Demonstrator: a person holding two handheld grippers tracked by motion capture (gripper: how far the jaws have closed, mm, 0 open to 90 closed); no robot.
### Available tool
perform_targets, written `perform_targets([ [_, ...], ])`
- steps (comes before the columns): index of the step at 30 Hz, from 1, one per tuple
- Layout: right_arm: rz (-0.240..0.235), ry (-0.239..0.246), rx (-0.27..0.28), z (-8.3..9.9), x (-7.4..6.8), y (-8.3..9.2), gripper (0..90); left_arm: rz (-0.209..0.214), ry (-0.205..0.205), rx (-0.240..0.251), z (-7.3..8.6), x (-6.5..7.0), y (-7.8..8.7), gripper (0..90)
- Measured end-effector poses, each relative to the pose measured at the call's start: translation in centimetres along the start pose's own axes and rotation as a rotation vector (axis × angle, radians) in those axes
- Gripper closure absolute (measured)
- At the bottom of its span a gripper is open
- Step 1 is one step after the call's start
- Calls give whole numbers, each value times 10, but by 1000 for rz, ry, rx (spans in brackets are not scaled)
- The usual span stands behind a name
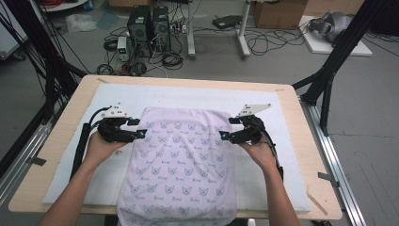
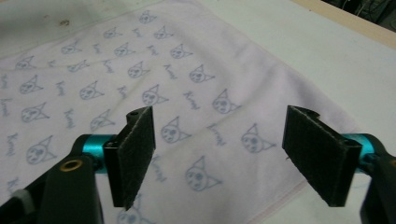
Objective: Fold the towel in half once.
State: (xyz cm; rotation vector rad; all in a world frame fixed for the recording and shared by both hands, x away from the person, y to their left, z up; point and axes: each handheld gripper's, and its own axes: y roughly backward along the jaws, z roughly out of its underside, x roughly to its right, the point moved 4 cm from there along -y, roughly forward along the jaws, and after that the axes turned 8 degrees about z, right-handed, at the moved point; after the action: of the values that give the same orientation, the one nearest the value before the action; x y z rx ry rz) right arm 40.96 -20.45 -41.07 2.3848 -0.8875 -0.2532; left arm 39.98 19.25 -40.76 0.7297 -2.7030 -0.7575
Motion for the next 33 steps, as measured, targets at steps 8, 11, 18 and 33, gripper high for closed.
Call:
perform_targets([
  [8,25,-18,-58,4,24,-16,362,54,43,-31,-9,-30,-22,502],
  [11,51,-20,-76,13,29,-23,440,35,52,-72,-1,-38,-29,561],
  [18,81,-72,-116,31,37,-41,470,-9,67,-114,10,-49,-41,619],
  [33,89,-91,-152,36,34,-55,869,-83,137,-172,26,-56,-57,868],
])
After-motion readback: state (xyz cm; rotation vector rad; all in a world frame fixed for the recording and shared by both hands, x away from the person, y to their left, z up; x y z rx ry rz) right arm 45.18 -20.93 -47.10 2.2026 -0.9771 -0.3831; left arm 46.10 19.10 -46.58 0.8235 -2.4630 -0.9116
